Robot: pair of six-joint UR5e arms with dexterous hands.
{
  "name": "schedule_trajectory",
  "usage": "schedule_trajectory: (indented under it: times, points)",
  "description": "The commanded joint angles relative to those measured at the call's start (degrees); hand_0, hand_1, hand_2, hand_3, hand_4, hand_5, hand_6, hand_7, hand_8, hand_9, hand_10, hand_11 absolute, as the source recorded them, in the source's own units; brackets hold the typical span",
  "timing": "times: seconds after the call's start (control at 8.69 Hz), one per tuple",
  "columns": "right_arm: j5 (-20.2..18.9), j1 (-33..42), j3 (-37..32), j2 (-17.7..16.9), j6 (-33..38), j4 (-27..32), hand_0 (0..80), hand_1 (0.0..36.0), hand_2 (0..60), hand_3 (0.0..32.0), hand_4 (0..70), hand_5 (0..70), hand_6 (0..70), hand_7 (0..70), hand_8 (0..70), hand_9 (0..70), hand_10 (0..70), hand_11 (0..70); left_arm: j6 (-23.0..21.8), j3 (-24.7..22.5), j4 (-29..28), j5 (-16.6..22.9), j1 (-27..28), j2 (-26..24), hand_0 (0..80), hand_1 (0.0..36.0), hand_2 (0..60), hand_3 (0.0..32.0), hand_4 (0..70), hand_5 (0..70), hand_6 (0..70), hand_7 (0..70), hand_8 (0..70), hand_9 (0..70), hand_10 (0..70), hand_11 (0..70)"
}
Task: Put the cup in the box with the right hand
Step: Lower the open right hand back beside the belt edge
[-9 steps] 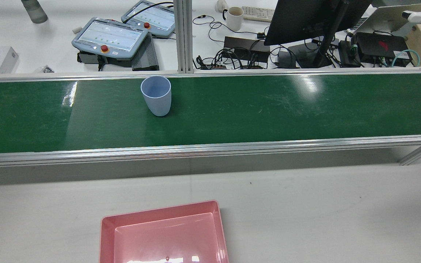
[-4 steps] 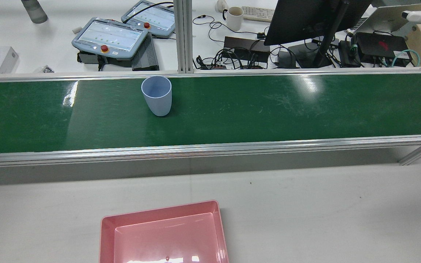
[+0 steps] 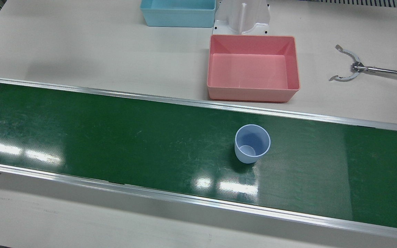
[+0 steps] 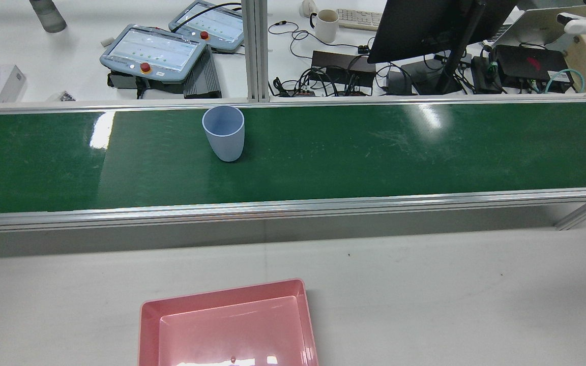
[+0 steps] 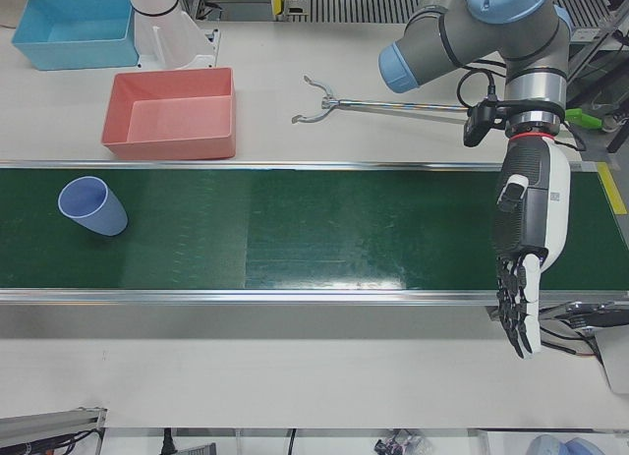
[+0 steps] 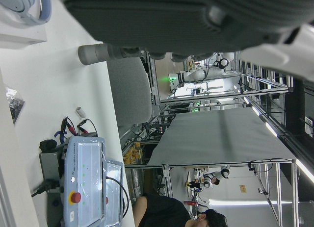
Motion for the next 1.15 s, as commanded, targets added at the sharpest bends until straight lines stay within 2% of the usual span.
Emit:
schedule_trajectory:
  times: [0.0, 0.12, 0.23, 0.35, 0.69, 1.04]
  points:
    - [-0.09, -1.03, -0.84, -1.01, 0.35, -0.17, 58.6, 18.8, 1.6, 15.0, 19.2, 6.8, 1.7, 10.3, 0.0, 0.6, 5.3, 10.1, 0.01, 0.00, 0.00, 0.00, 0.00, 0.00, 0.0, 0.0, 0.0, 0.0, 0.0, 0.0, 0.0, 0.0, 0.0, 0.0, 0.0, 0.0]
    - [0.00, -1.12, -1.45, -1.72, 1.05, -0.09, 56.4, 14.6, 0.0, 13.8, 22.1, 5.8, 2.0, 11.7, 0.0, 1.3, 5.5, 10.0, -0.08, 0.00, 0.00, 0.00, 0.00, 0.00, 0.0, 0.0, 0.0, 0.0, 0.0, 0.0, 0.0, 0.0, 0.0, 0.0, 0.0, 0.0]
    - [0.09, -1.39, -1.98, -1.64, 1.32, -0.09, 55.7, 12.0, 0.0, 3.2, 27.7, 5.3, 3.2, 13.3, 0.9, 3.7, 4.9, 8.9, 0.01, 0.00, 0.00, 0.00, 0.00, 0.00, 0.0, 0.0, 0.0, 0.0, 0.0, 0.0, 0.0, 0.0, 0.0, 0.0, 0.0, 0.0]
    - [0.09, -1.56, -2.33, -1.64, 1.75, 0.00, 55.8, 10.4, 0.0, 0.0, 30.0, 5.4, 5.9, 20.1, 2.8, 6.5, 5.1, 9.1, 0.01, 0.00, 0.00, 0.00, 0.00, 0.00, 0.0, 0.0, 0.0, 0.0, 0.0, 0.0, 0.0, 0.0, 0.0, 0.0, 0.0, 0.0]
    - [0.18, -2.35, -2.51, -1.64, 1.85, -0.09, 55.1, 8.5, 0.0, 0.0, 26.7, 5.1, 10.0, 42.5, 1.3, 7.4, 4.8, 8.6, 0.01, 0.00, 0.00, 0.00, 0.00, 0.00, 0.0, 0.0, 0.0, 0.0, 0.0, 0.0, 0.0, 0.0, 0.0, 0.0, 0.0, 0.0]
    - [0.18, -3.32, -2.69, -1.64, 1.67, -0.09, 55.0, 8.0, 0.0, 0.0, 28.7, 4.8, 11.0, 49.0, 1.2, 8.4, 4.7, 8.5, 0.01, 0.00, 0.00, 0.00, 0.00, 0.00, 0.0, 0.0, 0.0, 0.0, 0.0, 0.0, 0.0, 0.0, 0.0, 0.0, 0.0, 0.0]
